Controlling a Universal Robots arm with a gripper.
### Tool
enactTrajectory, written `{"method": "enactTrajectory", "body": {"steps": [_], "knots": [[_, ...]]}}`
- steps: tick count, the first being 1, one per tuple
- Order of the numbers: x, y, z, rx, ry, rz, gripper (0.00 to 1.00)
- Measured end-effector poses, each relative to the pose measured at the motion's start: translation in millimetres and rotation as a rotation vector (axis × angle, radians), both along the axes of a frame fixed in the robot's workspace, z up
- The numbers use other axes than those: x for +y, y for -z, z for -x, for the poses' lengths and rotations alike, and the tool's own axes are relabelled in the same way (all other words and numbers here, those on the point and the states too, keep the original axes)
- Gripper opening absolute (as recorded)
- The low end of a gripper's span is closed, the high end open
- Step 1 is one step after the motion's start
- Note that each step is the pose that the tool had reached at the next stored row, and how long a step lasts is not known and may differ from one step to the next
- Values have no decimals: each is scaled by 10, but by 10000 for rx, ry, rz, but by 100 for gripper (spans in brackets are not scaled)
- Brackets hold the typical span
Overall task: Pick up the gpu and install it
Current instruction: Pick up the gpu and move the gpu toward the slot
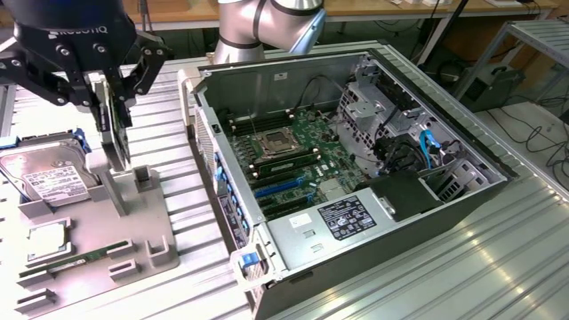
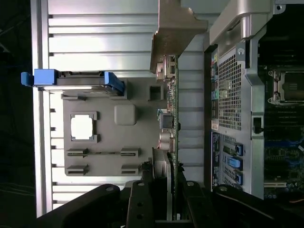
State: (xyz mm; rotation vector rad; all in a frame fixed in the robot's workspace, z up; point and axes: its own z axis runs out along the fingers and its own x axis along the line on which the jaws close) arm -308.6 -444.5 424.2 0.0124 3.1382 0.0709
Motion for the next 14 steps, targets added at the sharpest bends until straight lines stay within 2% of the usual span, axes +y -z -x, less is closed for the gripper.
{"method": "enactTrajectory", "body": {"steps": [3, 14], "knots": [[0, -210, 0, 0, 0, 0, 27], [0, -210, -106, 0, 0, 0, 27]]}}
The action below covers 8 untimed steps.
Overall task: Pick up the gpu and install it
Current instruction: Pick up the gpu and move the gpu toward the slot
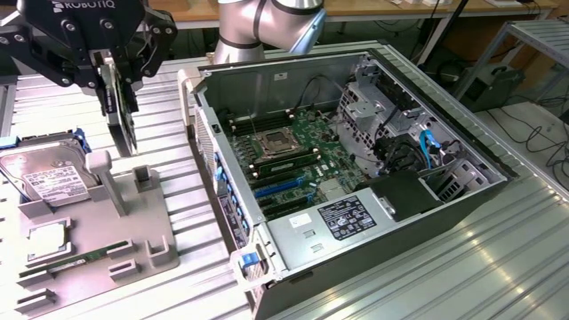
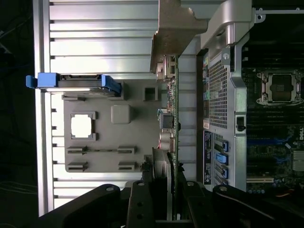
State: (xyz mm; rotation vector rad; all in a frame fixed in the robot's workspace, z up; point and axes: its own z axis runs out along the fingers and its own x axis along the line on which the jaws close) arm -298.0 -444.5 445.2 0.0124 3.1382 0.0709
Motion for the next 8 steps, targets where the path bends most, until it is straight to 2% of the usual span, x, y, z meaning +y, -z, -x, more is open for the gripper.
{"method": "enactTrajectory", "body": {"steps": [8], "knots": [[0, 0, -34, 0, -1, 0, 27]]}}
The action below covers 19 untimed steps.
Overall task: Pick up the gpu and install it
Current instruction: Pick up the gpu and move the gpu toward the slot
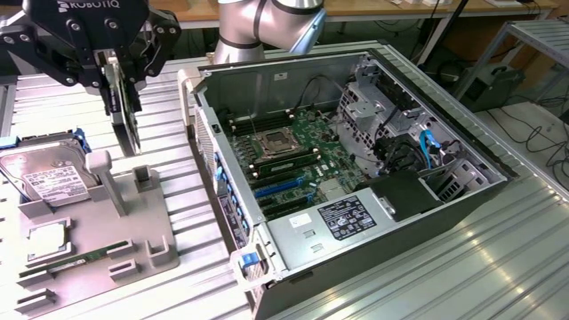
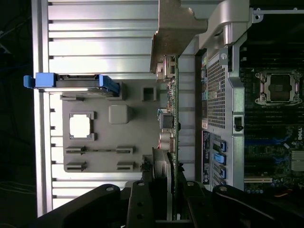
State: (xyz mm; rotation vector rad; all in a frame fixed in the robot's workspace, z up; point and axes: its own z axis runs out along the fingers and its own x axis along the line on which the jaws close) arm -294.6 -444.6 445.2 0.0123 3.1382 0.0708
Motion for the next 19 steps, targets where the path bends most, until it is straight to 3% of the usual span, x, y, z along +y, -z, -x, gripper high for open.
{"method": "enactTrajectory", "body": {"steps": [19], "knots": [[0, 0, -87, 0, 1, -1, 27]]}}
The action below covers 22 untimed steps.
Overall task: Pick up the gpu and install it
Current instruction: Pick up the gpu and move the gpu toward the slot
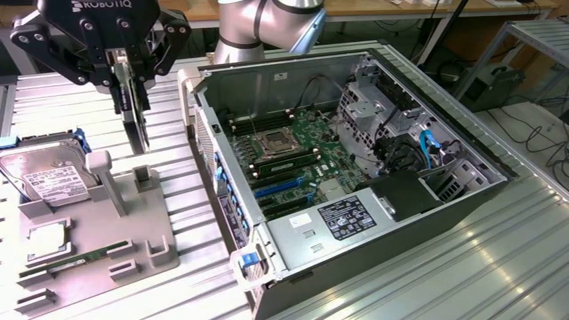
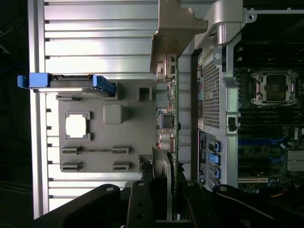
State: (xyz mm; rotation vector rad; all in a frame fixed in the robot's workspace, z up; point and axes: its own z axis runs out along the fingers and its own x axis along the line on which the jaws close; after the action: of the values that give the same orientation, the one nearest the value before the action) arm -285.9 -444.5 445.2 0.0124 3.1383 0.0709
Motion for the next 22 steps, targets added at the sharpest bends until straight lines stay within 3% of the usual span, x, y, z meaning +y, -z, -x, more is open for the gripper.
{"method": "enactTrajectory", "body": {"steps": [22], "knots": [[0, 0, -114, 0, 0, 0, 27]]}}
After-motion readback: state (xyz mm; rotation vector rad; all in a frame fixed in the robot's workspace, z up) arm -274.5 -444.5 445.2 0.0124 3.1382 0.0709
